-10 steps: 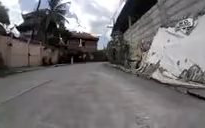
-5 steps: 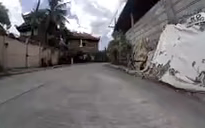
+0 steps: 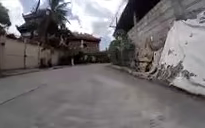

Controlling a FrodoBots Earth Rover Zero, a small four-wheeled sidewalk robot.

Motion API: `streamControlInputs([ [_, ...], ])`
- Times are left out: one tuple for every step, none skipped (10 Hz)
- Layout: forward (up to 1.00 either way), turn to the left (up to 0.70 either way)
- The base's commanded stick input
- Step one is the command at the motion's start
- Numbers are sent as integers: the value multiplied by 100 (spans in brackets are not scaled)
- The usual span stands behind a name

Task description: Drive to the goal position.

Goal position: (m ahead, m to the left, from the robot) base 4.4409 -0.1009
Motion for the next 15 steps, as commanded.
streamControlInputs([
  [100,0],
  [100,0],
  [100,0],
  [100,0],
  [100,0],
  [100,0],
  [100,0],
  [100,0],
  [100,0],
  [100,0],
  [100,0],
  [100,0],
  [100,0],
  [100,0],
  [100,0],
])
